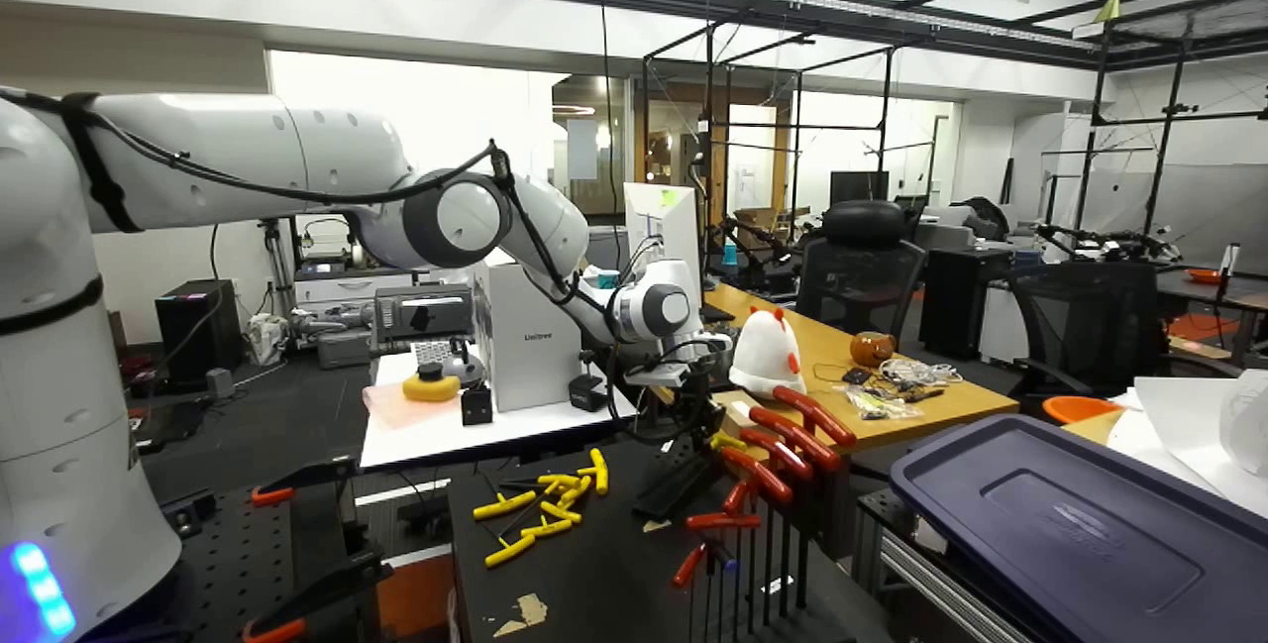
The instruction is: Put one of the yellow screwdrivers in the black panel
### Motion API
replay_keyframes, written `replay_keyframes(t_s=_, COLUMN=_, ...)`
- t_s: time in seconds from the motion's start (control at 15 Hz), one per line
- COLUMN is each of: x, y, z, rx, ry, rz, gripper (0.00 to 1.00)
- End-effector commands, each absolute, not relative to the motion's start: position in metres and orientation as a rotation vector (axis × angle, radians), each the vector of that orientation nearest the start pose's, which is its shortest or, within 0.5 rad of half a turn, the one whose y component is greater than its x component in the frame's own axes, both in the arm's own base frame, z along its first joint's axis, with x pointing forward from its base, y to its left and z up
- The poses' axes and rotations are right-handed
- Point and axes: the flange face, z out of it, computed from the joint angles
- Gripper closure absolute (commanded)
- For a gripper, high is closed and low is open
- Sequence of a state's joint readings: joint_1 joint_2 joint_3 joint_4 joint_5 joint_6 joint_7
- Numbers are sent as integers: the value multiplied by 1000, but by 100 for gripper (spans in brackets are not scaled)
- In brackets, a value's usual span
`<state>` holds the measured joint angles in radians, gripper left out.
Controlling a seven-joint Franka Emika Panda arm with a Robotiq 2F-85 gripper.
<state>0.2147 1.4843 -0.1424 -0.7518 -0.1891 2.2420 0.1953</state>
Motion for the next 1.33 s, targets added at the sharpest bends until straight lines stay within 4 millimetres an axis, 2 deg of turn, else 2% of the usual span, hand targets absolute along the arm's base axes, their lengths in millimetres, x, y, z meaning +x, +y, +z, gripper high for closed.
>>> replay_keyframes(t_s=0.0, x=765, y=92, z=12, rx=-3463, ry=-189, rz=-160, gripper=96)
replay_keyframes(t_s=0.33, x=762, y=89, z=8, rx=-3452, ry=-196, rz=-97, gripper=96)
replay_keyframes(t_s=0.87, x=754, y=127, z=3, rx=-3360, ry=-268, rz=-48, gripper=96)
replay_keyframes(t_s=1.27, x=749, y=114, z=-7, rx=-3387, ry=-332, rz=-1, gripper=96)
